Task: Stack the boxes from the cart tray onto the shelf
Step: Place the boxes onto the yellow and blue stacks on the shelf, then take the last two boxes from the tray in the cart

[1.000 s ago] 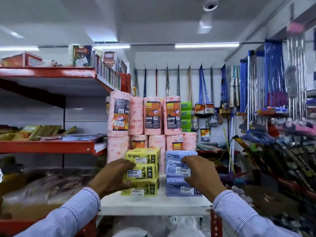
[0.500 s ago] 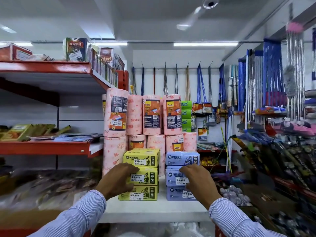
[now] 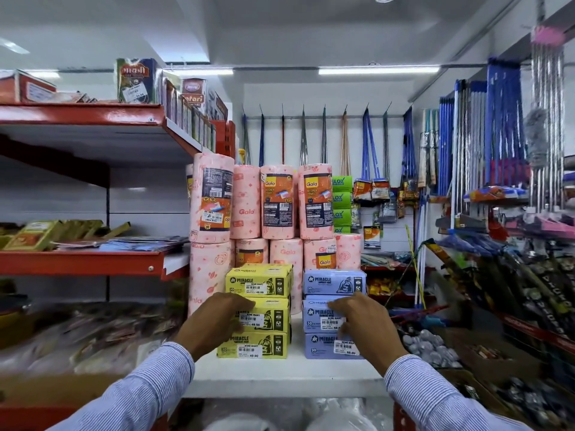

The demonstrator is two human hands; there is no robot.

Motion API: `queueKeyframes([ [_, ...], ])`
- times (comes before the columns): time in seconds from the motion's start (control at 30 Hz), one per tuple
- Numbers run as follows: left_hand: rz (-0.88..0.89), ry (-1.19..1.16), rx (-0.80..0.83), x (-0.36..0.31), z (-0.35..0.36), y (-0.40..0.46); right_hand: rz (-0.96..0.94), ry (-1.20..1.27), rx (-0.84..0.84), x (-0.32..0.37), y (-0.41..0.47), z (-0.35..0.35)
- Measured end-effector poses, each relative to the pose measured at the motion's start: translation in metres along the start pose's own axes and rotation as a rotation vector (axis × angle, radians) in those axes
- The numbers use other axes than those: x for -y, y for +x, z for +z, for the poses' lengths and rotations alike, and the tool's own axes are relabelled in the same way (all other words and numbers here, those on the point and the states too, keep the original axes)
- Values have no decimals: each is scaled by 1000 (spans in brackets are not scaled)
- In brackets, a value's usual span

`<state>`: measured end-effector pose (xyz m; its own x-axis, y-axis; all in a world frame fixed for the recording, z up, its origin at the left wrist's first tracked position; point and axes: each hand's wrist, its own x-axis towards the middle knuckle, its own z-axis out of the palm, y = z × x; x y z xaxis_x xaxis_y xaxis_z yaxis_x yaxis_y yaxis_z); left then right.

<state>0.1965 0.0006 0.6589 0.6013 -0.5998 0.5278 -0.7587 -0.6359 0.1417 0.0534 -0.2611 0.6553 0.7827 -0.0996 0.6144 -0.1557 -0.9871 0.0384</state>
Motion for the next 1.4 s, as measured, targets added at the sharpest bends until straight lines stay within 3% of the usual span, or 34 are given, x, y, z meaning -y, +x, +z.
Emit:
queueKeyframes([
  [0.3,-42,0,-19,-5,4,-6,-23,-29,6,0,-4,3],
  [0.53,113,258,-148,-23,28,-40,-65,-66,34,10,-30,10],
  [0.63,130,287,-249,-42,39,-67,-72,-48,27,19,-59,10],
  [0.73,156,250,-226,-59,61,-104,-101,-2,58,35,-104,17],
  [0.97,23,44,49,-74,136,-214,-81,63,276,47,-229,74],
  [1.4,-203,-195,751,-91,336,-432,50,166,1110,47,-451,256],
])
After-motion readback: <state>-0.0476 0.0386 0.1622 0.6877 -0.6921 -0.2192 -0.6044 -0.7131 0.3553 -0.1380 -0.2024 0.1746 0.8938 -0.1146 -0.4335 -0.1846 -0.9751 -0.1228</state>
